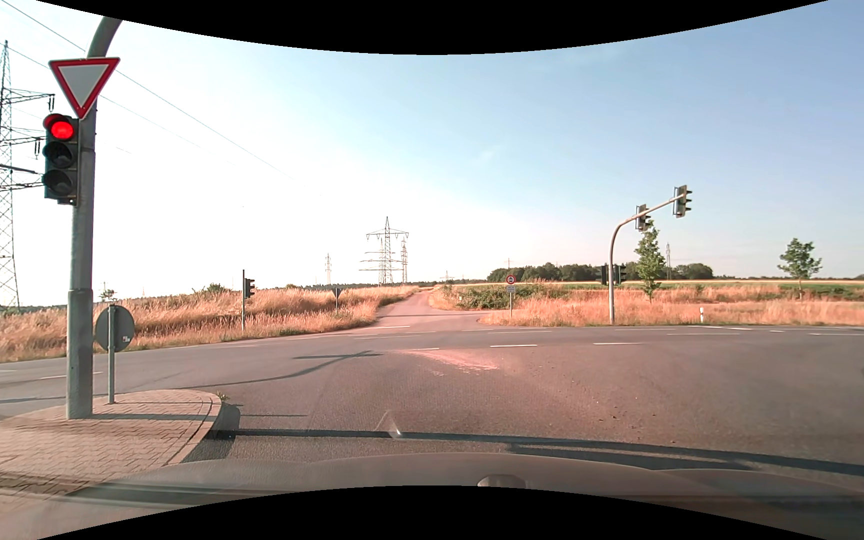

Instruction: Follow the waypoints while adhering to traffic rules and regulations

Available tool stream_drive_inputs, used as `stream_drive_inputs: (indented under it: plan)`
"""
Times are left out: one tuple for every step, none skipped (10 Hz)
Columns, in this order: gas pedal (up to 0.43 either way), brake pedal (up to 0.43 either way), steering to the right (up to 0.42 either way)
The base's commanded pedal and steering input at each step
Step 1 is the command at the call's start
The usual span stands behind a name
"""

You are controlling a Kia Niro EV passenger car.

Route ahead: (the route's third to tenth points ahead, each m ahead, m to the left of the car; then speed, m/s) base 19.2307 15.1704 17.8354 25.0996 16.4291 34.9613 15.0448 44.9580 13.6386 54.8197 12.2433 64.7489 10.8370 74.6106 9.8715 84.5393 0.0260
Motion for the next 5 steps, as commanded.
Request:
stream_drive_inputs:
  plan:
    - [0.0, 0.274, -0.027]
    - [0.0, 0.274, -0.027]
    - [0.0, 0.274, -0.027]
    - [0.0, 0.274, -0.027]
    - [0.0, 0.28, -0.027]
